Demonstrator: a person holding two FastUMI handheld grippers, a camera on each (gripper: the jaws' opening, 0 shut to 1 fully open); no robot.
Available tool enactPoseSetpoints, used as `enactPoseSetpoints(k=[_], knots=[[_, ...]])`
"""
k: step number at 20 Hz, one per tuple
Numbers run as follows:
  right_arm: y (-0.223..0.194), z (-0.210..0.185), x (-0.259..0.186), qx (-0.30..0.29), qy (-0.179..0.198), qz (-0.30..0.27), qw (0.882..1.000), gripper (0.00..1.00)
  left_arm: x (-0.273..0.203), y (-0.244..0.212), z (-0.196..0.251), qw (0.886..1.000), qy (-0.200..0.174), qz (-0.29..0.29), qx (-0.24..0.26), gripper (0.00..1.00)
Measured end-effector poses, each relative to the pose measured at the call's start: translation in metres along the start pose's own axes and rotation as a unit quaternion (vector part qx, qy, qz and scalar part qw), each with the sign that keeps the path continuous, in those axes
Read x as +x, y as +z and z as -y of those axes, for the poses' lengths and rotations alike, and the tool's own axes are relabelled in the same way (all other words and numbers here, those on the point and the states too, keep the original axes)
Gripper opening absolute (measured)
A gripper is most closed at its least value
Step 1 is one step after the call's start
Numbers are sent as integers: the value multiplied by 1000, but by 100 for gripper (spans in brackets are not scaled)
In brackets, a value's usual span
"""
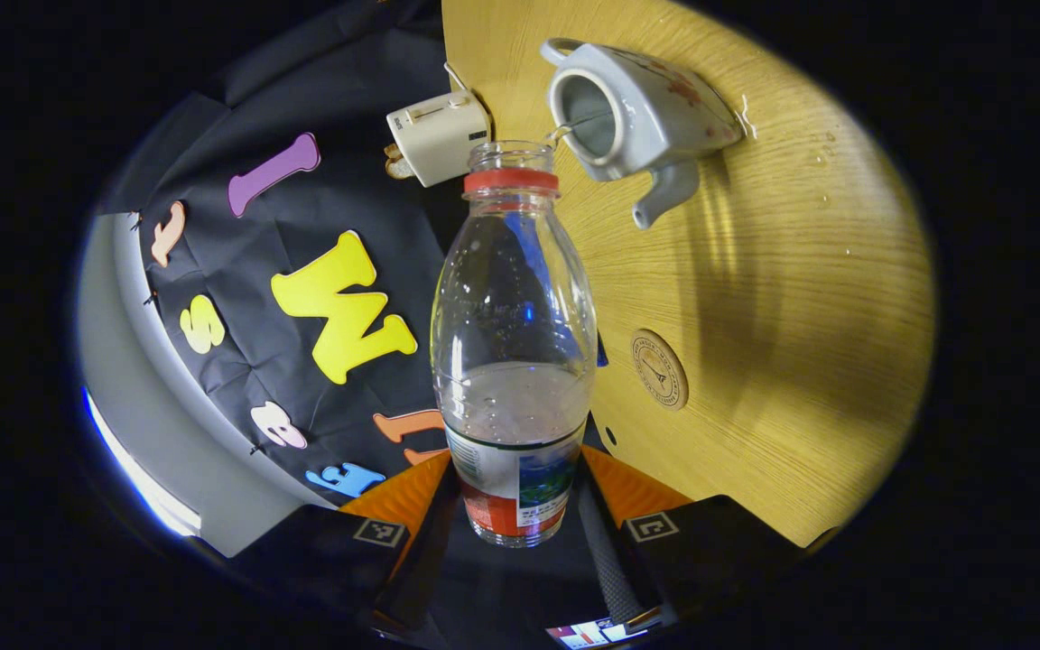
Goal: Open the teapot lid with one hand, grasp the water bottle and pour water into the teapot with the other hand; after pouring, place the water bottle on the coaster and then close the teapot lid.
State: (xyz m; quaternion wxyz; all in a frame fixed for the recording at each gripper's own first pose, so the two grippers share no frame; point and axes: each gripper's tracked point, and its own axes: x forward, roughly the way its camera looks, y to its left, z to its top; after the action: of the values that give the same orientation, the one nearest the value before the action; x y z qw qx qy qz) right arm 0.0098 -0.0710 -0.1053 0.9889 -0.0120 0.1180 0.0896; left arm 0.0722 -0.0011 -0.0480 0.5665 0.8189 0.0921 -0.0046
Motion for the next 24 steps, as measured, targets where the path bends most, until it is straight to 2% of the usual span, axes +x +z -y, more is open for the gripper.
enactPoseSetpoints(k=[13, 24], knots=[[2, -3, 1, 1, 8, 5, 1000, 0, -5, 0, -16, 998, 16, -10, 61, 74], [2, -1, -1, 4, 9, 7, 1000, 0, -7, 3, -23, 997, 23, -12, 75, 73]])
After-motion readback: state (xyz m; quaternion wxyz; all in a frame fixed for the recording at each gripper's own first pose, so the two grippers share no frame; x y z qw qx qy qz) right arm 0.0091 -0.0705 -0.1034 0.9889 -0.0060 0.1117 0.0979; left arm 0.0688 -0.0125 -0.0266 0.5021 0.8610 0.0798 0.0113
